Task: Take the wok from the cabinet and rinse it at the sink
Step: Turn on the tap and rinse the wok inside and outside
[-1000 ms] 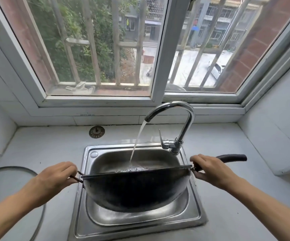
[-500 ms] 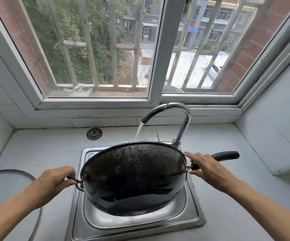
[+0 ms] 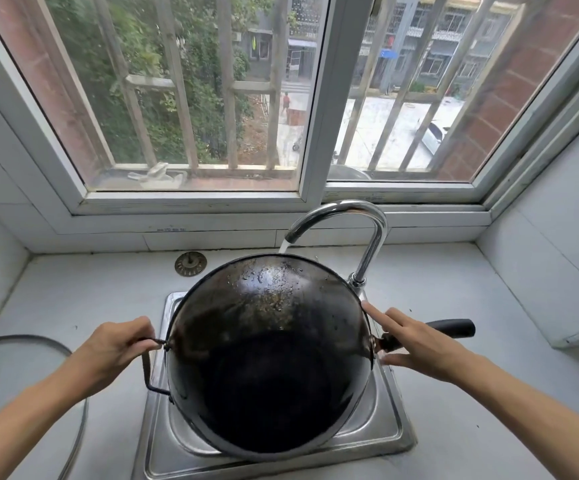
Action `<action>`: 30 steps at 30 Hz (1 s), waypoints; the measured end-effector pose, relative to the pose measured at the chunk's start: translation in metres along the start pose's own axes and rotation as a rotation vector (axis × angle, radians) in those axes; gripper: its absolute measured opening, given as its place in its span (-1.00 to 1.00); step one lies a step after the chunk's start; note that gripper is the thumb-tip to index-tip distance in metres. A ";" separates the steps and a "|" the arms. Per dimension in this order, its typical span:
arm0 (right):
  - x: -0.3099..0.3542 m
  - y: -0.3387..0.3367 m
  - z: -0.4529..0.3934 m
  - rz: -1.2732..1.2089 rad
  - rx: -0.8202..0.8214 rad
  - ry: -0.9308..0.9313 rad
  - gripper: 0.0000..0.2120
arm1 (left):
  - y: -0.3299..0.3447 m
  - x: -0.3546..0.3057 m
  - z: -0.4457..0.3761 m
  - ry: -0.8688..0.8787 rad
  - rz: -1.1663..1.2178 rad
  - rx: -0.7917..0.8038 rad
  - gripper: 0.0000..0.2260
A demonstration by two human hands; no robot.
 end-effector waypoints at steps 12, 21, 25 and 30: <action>-0.014 0.014 -0.028 0.126 -0.084 0.043 0.06 | 0.016 0.016 -0.026 -0.077 -0.001 -0.013 -0.80; -0.030 0.030 -0.032 0.060 -0.081 0.045 0.01 | 0.020 0.012 -0.048 0.019 -0.101 -0.080 -0.89; -0.034 0.032 -0.030 0.020 -0.087 0.012 -0.01 | 0.019 0.004 -0.059 0.034 -0.124 -0.109 -0.88; -0.043 0.034 -0.030 0.020 -0.113 0.032 0.00 | 0.021 0.000 -0.074 0.026 -0.127 -0.116 -0.86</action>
Point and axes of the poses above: each hand's wrist, its own z-axis away from the middle knuckle, its own y-axis out of the palm, x = y × z, the point moved 3 cm from there along -z, towards the middle knuckle
